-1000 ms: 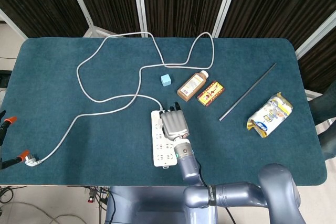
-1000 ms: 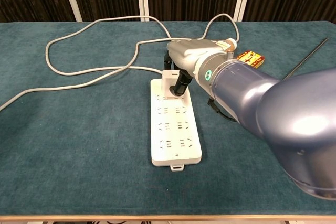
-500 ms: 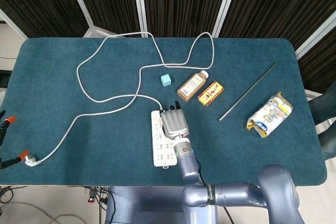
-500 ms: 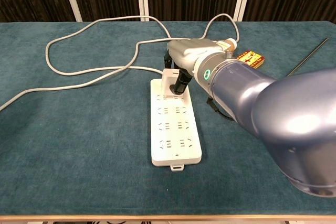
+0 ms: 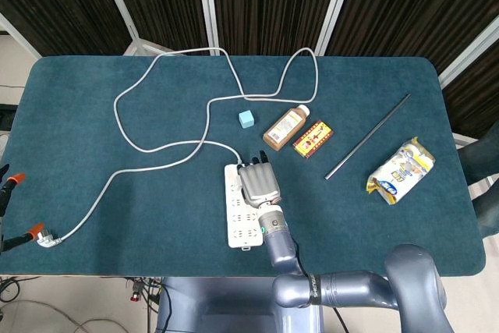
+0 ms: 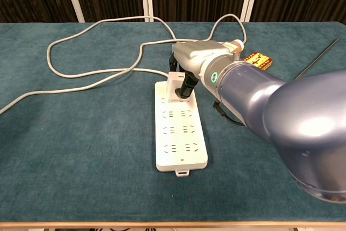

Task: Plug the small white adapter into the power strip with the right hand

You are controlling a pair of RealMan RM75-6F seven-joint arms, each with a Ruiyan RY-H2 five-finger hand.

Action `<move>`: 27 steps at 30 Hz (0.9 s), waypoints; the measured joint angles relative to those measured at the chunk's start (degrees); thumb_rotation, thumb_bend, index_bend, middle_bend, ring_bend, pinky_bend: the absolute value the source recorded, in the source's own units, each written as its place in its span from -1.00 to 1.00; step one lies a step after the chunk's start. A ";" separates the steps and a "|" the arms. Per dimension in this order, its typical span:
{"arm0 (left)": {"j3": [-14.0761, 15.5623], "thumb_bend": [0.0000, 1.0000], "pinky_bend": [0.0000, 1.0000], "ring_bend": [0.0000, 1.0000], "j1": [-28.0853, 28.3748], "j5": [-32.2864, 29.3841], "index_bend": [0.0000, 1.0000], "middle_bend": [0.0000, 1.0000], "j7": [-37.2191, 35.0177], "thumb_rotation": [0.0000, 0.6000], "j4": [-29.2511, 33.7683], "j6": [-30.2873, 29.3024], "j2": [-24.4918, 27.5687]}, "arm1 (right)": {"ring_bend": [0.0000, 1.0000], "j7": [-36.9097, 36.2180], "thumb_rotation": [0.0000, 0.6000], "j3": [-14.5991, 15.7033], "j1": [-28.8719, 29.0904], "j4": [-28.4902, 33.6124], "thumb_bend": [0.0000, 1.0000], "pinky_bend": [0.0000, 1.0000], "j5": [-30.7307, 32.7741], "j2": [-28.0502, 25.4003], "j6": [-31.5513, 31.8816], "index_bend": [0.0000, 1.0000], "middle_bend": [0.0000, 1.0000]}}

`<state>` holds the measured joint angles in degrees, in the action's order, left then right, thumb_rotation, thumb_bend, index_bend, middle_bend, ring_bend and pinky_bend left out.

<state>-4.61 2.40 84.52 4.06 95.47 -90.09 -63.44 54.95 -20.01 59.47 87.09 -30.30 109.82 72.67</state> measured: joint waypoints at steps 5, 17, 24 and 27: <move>-0.06 -0.82 -1.00 -1.00 -0.03 -0.03 -0.63 -1.00 -0.15 1.00 -0.05 -0.09 0.04 | -0.47 0.11 1.00 0.06 -0.04 0.08 0.10 -0.80 -0.13 0.20 0.01 0.19 -0.03; -0.07 -0.82 -1.00 -1.00 -0.03 -0.05 -0.63 -1.00 -0.09 1.00 -0.06 -0.08 0.03 | -0.47 0.23 1.00 0.11 0.01 -0.80 0.10 -0.80 -0.54 0.82 -0.31 0.19 -0.03; -0.10 -0.82 -1.00 -1.00 0.02 -0.12 -0.63 -1.00 -0.03 1.00 -0.09 0.00 -0.01 | -0.47 0.55 1.00 0.18 0.10 -1.41 0.10 -0.80 -0.82 1.06 -0.50 0.21 -0.03; -0.11 -0.82 -1.00 -1.00 0.02 -0.15 -0.63 -1.00 -0.03 1.00 -0.10 0.01 -0.02 | -0.47 0.52 1.00 0.23 -0.01 -1.50 0.10 -0.80 -0.87 1.07 -0.62 0.21 -0.03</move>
<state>-4.72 2.42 84.37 4.03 95.37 -90.09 -63.46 55.47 -19.78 59.46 85.59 -31.17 110.89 72.05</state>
